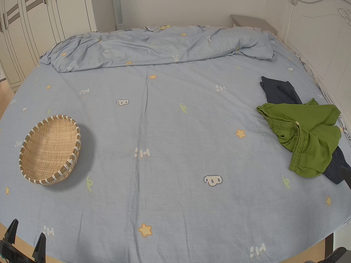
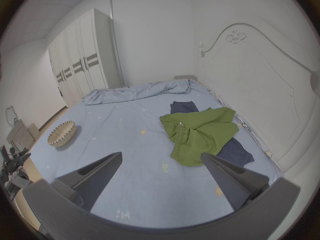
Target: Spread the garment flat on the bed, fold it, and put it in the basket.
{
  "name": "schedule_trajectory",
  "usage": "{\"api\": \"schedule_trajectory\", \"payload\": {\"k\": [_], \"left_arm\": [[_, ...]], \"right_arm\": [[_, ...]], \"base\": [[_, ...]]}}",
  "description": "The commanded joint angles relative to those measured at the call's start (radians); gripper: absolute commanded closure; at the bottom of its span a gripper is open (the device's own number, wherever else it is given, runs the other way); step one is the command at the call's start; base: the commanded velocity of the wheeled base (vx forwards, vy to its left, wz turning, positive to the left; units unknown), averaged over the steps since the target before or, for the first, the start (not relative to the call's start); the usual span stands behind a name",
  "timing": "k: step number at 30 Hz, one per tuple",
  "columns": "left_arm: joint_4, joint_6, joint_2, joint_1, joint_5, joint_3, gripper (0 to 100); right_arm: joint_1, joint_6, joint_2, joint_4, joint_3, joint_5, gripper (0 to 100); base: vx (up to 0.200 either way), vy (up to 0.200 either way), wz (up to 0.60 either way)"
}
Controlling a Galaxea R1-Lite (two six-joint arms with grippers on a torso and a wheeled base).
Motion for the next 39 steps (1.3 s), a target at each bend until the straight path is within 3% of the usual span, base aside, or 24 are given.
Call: {"api": "schedule_trajectory", "payload": {"k": [1, 5, 16, 22, 28, 39], "left_arm": [[0.000, 0.000, -0.013, 0.000, 0.001, 0.016, 0], [0.000, 0.000, -0.013, 0.000, 0.001, 0.016, 0], [0.000, 0.000, -0.013, 0.000, 0.001, 0.016, 0], [0.000, 0.000, -0.013, 0.000, 0.001, 0.016, 0], [0.000, 0.000, -0.013, 0.000, 0.001, 0.016, 0], [0.000, 0.000, -0.013, 0.000, 0.001, 0.016, 0]], "right_arm": [[-0.098, -0.132, 0.733, -0.145, -0.264, -0.120, 0], [-0.087, -0.143, 0.901, -0.162, -0.365, -0.254, 0], [-0.073, -0.147, 1.100, -0.202, -0.531, -0.267, 0], [-0.078, -0.144, 1.128, -0.202, -0.572, -0.269, 0], [-0.080, -0.146, 1.163, -0.204, -0.586, -0.317, 0], [-0.069, -0.144, 1.214, -0.225, -0.623, -0.318, 0]], "base": [[0.000, 0.000, 0.00], [0.000, 0.000, 0.00], [0.000, 0.000, 0.00], [0.000, 0.000, 0.00], [0.000, 0.000, 0.00], [0.000, 0.000, 0.00]]}}
